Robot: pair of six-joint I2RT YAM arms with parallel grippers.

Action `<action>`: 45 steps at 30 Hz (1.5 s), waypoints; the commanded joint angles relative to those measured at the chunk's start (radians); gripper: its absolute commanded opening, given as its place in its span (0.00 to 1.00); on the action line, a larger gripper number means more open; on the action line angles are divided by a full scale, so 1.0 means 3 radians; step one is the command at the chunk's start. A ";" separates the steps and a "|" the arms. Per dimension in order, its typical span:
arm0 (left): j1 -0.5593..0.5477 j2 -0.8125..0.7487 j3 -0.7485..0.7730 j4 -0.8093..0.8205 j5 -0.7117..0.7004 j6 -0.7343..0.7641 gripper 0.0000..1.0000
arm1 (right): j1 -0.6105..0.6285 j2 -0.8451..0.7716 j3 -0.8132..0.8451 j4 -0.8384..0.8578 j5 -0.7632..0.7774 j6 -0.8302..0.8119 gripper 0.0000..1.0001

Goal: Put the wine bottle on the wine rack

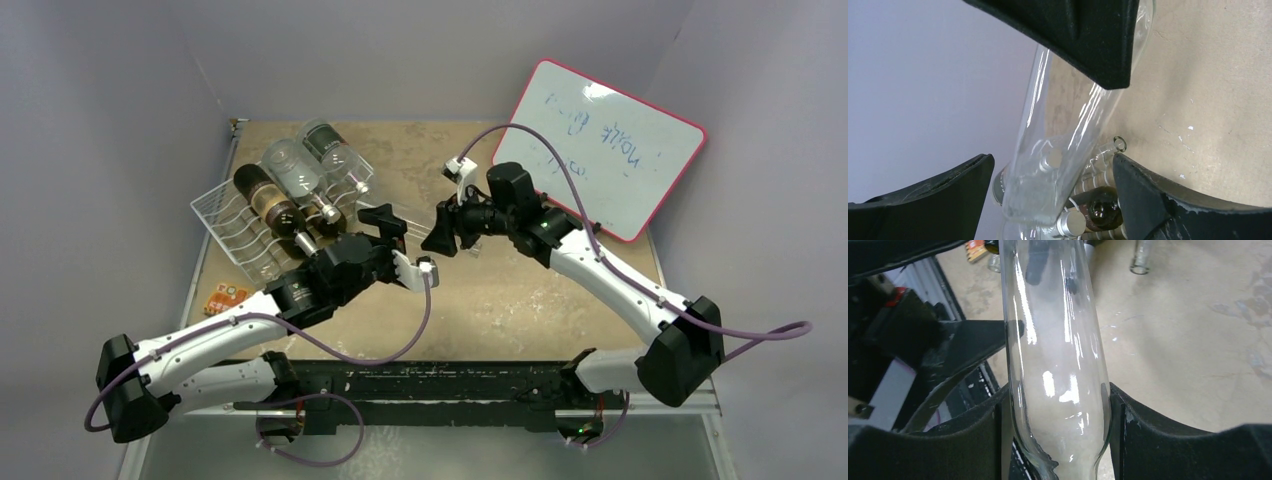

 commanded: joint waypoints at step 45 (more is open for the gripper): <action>0.0007 -0.0311 0.2892 -0.1012 -0.2285 -0.2960 0.99 | 0.2013 0.3169 0.3994 0.0545 0.3096 0.0880 0.00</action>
